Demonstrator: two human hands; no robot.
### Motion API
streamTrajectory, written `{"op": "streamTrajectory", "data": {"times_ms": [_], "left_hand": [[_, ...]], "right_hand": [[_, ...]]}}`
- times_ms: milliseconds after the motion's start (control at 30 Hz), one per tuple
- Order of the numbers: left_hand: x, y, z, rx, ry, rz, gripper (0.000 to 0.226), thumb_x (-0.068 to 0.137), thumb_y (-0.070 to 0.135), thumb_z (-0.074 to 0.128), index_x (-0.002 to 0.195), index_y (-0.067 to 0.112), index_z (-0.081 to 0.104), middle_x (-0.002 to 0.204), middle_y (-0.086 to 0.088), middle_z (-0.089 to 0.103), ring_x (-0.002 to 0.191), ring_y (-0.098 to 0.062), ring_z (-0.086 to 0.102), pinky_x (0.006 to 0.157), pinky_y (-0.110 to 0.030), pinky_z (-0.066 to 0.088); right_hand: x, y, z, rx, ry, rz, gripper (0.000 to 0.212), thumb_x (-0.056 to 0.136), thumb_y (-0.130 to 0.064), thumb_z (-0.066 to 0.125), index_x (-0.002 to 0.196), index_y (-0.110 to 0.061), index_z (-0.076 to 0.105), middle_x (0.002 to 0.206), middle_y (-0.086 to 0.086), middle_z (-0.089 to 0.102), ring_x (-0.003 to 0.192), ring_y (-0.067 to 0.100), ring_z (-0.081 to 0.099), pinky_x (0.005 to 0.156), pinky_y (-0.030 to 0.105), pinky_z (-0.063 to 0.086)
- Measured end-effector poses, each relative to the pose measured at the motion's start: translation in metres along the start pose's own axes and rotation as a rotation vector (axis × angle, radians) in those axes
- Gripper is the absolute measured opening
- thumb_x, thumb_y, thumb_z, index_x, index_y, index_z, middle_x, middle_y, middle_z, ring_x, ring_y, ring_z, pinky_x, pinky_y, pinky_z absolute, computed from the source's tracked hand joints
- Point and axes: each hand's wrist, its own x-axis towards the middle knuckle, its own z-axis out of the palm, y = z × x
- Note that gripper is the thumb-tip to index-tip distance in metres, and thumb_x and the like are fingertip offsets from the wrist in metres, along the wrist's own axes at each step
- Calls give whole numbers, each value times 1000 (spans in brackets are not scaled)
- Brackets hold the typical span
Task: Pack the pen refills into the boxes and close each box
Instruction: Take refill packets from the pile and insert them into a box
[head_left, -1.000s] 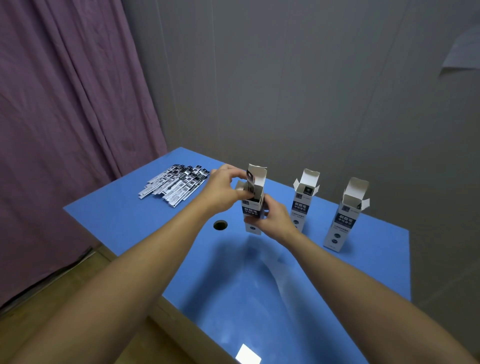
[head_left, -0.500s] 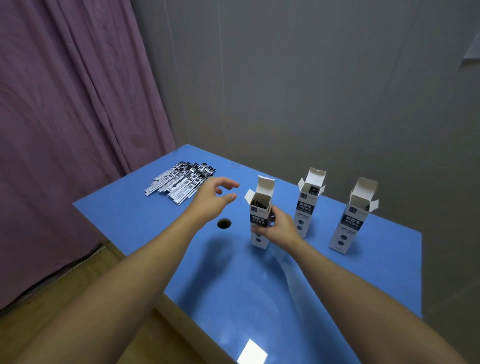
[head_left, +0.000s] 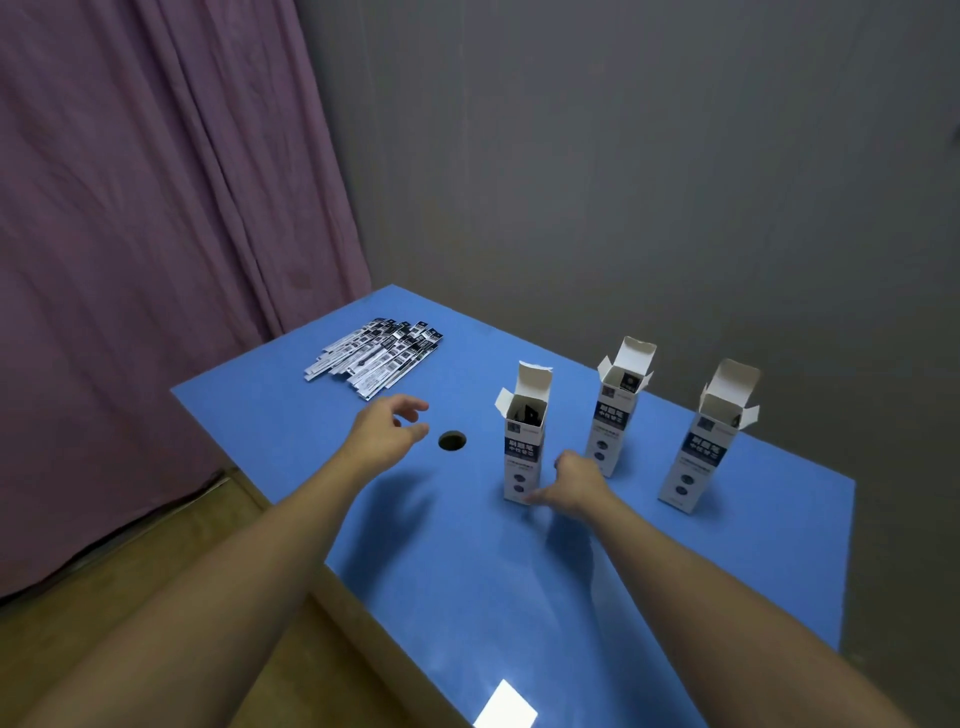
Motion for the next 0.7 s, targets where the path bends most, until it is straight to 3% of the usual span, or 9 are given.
{"op": "streamTrajectory", "data": {"times_ms": [100, 233, 333, 467, 700], "left_hand": [[-6, -8, -2, 38, 28, -39, 22, 91, 21, 71, 112, 26, 68, 108, 4, 64, 95, -18, 58, 81, -32, 48], [-15, -21, -11, 217, 82, -92, 28, 90, 31, 69, 116, 22, 66, 106, 3, 67, 98, -18, 61, 90, -33, 50], [-22, -31, -26, 378, 98, -100, 34, 90, 39, 66, 120, 23, 64, 107, 4, 64, 99, -19, 60, 90, -36, 51], [-26, -37, -57, 555, 102, -85, 41, 90, 43, 61, 126, 25, 59, 115, 5, 63, 108, -19, 59, 91, -38, 52], [-10, -70, -123, 844, 59, -14, 50, 90, 47, 54, 135, 26, 53, 136, 5, 56, 123, -19, 54, 95, -36, 47]], "right_hand": [[-16, 1, -4, -198, -206, 95, 46, 81, -50, 75, 80, -14, 47, 84, 4, 54, 75, 23, 60, 66, 32, 54], [-29, -16, 5, -211, -517, 19, 53, 82, -51, 73, 96, 0, 65, 91, 17, 74, 80, 31, 74, 77, 43, 62], [-33, -54, 12, -268, -388, -198, 44, 89, -47, 66, 100, -5, 65, 100, 14, 70, 95, 29, 70, 85, 39, 59], [-25, -98, 24, -217, -136, -345, 53, 91, -35, 61, 135, -10, 46, 126, 10, 56, 114, 27, 57, 93, 39, 51], [4, -168, 44, -368, -24, -331, 39, 91, -28, 56, 123, -9, 45, 129, 13, 49, 120, 33, 48, 92, 41, 45]]}}
